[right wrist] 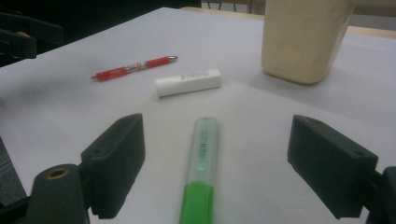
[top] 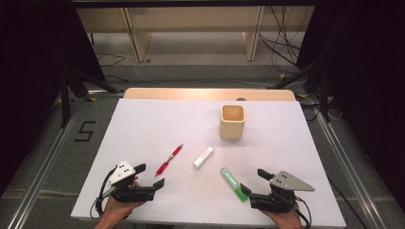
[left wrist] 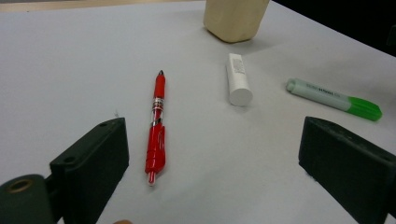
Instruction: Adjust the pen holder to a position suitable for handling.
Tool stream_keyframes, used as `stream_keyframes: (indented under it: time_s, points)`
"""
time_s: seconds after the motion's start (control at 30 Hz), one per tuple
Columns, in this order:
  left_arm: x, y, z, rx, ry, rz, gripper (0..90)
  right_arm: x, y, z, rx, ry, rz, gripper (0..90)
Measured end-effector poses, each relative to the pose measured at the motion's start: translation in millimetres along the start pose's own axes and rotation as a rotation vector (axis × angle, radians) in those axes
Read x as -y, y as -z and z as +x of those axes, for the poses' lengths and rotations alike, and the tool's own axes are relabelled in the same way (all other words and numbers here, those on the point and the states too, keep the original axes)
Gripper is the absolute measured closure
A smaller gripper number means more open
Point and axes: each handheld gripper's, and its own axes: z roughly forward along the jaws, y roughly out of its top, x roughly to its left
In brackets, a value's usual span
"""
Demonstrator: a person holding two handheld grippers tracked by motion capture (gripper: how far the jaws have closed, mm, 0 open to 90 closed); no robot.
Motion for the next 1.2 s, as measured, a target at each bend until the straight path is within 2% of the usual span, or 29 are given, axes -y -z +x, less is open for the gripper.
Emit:
stream_keyframes:
  time_s: [0.3,0.5,0.6,0.8,0.9,1.2]
  points:
    - [0.2,-0.5,-1.1,0.0,-0.001,-0.001,7.8,-1.9,0.9,-0.4,0.009,-0.003,-0.007,20.6]
    - [0.9,-2.7,-3.1,0.001,-0.007,0.009,7.9,-9.2,-4.8,-3.5,0.023,0.008,-0.005,21.1]
    - [1.2,-3.4,-3.4,-0.002,-0.005,0.013,7.9,-16.1,-7.2,-9.9,0.03,0.009,-0.005,21.2]
    - [1.1,-3.7,-3.5,-0.008,0.001,0.008,8.2,-18.1,-9.8,-19.0,0.046,-0.018,0.004,21.5]
    - [1.6,-4.7,-3.7,-0.01,-0.004,0.012,8.5,-19.9,-11.5,-21.7,0.05,-0.016,0.004,22.0]
    - [2.9,-7.7,-6.6,-0.003,-0.012,0.023,8.8,-31.7,-21.9,-37.6,0.075,-0.043,0.0,27.3]
